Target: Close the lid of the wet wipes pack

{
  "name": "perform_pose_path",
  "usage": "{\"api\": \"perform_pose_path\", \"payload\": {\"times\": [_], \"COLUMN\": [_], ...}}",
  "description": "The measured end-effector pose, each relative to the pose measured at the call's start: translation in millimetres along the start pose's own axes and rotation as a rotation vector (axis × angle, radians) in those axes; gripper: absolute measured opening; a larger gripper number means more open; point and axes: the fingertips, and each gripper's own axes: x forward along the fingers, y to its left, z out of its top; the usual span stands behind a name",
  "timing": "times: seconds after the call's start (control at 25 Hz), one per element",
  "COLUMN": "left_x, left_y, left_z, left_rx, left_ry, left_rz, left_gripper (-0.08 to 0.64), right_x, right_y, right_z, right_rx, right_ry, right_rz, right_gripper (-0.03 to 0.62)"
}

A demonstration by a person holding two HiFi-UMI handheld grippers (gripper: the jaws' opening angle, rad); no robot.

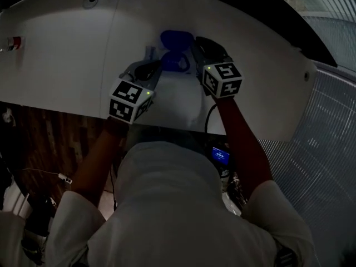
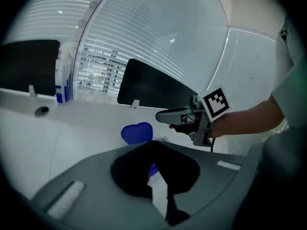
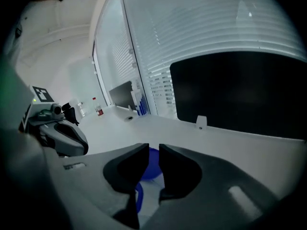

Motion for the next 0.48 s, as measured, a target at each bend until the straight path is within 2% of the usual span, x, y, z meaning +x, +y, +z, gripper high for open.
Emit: {"api": "perform_pose_path", "payload": {"times": [0.24, 0.48], "left_x": [26.8, 34.9], "left_y": [23.6, 45.1], "left_z": [-38.9, -68.6], "left_rx": [-0.031, -0.038], "left_ry": [0.087, 0.181], "left_rz": [0.017, 0.037], "left_gripper": [0.003, 0.003], "right_x": [21.0, 35.3], "right_y": [-18.5, -25.3], "right_z": [-29.3, -39.3], "right_rx": [0.040, 0.047], "right_ry": [0.083, 0.123], "right_rz": [-0.001, 0.028], "right_gripper": [0.090, 0.104]}}
